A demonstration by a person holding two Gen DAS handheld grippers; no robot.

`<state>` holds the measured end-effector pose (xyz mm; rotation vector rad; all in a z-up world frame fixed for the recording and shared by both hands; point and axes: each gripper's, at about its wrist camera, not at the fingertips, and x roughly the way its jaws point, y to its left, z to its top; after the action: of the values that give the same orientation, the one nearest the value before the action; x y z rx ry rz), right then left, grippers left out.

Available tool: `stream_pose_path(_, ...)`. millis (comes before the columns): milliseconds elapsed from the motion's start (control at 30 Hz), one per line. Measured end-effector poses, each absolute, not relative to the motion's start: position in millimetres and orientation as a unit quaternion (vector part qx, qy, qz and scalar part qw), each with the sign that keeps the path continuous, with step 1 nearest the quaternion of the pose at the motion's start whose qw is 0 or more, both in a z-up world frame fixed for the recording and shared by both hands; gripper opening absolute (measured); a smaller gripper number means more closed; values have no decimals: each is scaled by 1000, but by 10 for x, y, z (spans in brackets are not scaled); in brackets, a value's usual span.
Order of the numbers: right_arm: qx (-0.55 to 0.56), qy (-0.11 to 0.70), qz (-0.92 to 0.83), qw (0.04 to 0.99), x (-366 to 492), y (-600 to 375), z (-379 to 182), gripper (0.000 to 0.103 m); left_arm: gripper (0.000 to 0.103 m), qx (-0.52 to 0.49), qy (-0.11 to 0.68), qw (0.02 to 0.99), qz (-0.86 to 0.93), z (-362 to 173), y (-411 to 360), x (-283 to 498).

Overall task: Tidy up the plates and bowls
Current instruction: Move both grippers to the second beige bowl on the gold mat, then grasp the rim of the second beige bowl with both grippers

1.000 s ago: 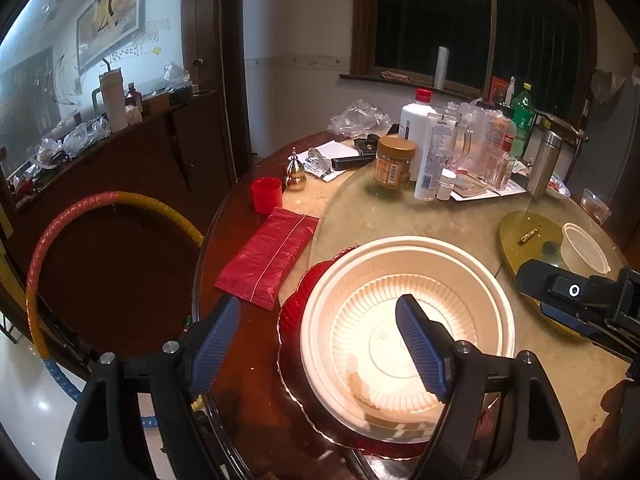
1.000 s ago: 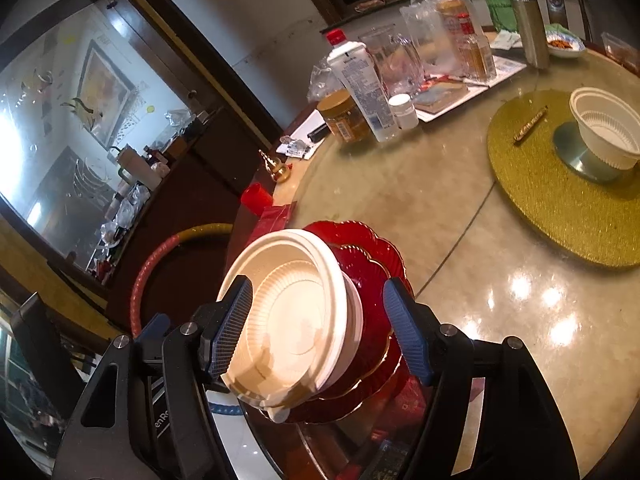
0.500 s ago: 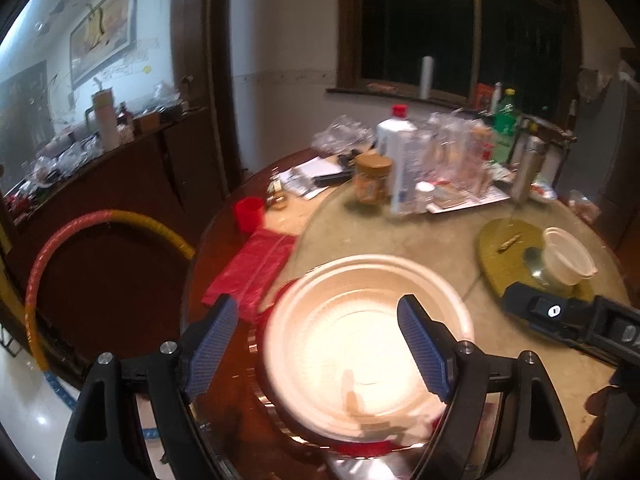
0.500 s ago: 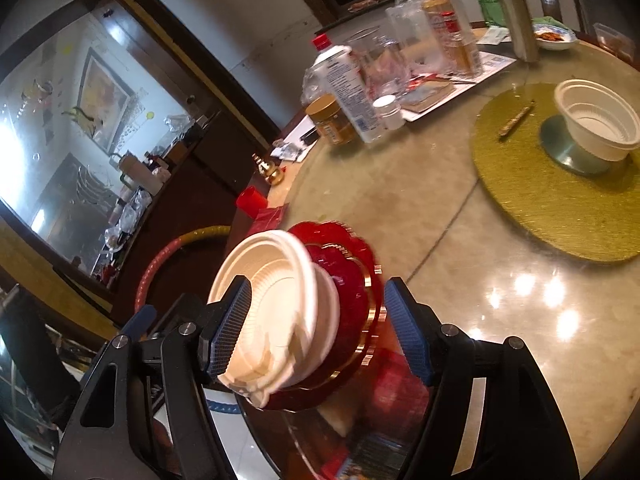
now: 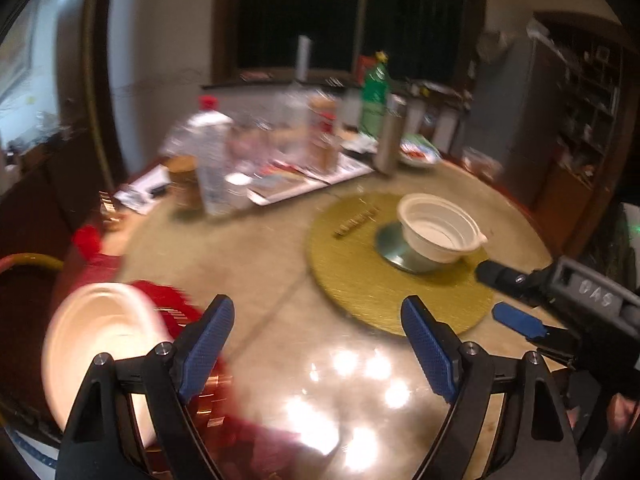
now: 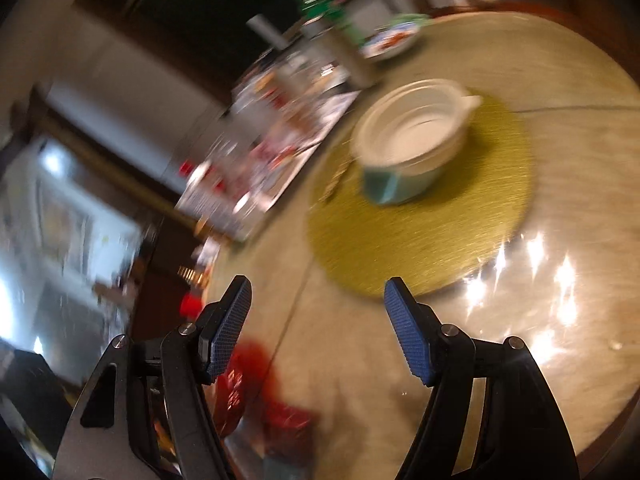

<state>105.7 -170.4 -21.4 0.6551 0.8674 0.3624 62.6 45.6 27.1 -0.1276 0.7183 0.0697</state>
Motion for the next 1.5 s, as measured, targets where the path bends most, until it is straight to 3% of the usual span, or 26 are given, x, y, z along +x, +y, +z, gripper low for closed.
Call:
stream_pose_path(433,426,392,91,811,1431,-2675,-628,70,86,-126,408,904,29,-210,74,1736)
stream_pose_path(800,401,347,46,847,1401,-2807,-655,70,86,-120,420,899,30,-365,-251,2437)
stream_pose_path(1200,388,342,40,855,1398,-2784,-708,70,83,-143,430,891,29,-543,-263,2678)
stream_pose_path(1333,391,327,32,860,1379,-2802,-677,70,63,-139,435,889,24,-573,-255,2716)
stream_pose_path(1433,395,328,23,858,1390,-2804,-643,70,34,-134,440,888,20,-623,-245,2758)
stream_pose_path(1467,393,331,21,857,1412,-2792,-623,70,17,-129,447,885,19,-645,-245,2771)
stream_pose_path(1500,391,337,21,856,1454,-2773,-602,70,15,-127,450,884,22,-657,-236,2775)
